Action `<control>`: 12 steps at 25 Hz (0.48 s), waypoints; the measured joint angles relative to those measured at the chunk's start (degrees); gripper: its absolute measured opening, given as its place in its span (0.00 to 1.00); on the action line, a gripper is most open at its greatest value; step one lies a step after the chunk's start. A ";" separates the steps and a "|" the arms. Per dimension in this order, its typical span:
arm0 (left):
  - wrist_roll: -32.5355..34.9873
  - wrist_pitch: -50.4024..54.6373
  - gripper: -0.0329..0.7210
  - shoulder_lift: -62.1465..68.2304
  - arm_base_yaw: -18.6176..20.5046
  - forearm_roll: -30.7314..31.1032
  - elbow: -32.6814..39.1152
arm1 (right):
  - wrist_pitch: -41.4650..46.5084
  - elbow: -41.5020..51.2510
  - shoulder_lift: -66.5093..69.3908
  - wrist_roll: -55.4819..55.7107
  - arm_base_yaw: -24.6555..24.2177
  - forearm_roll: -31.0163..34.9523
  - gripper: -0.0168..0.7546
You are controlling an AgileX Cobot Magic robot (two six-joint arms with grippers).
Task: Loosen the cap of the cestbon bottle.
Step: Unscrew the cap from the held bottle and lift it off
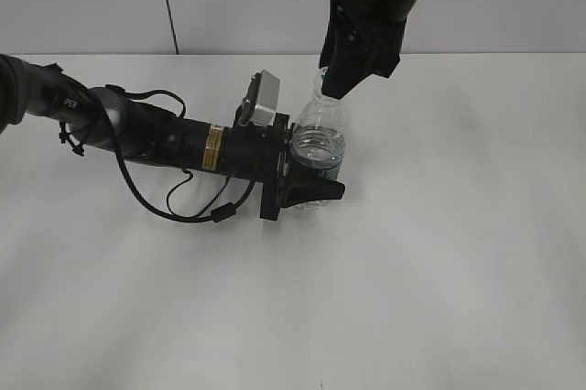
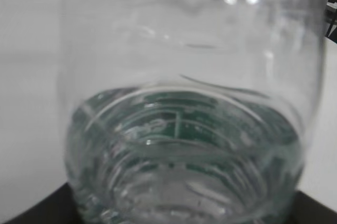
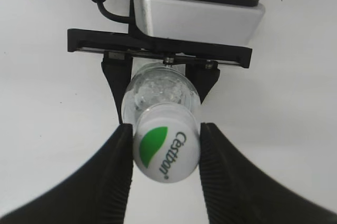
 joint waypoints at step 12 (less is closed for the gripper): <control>-0.02 -0.06 0.58 0.00 0.00 -0.36 0.00 | 0.04 0.00 -0.72 -1.62 0.00 0.81 0.40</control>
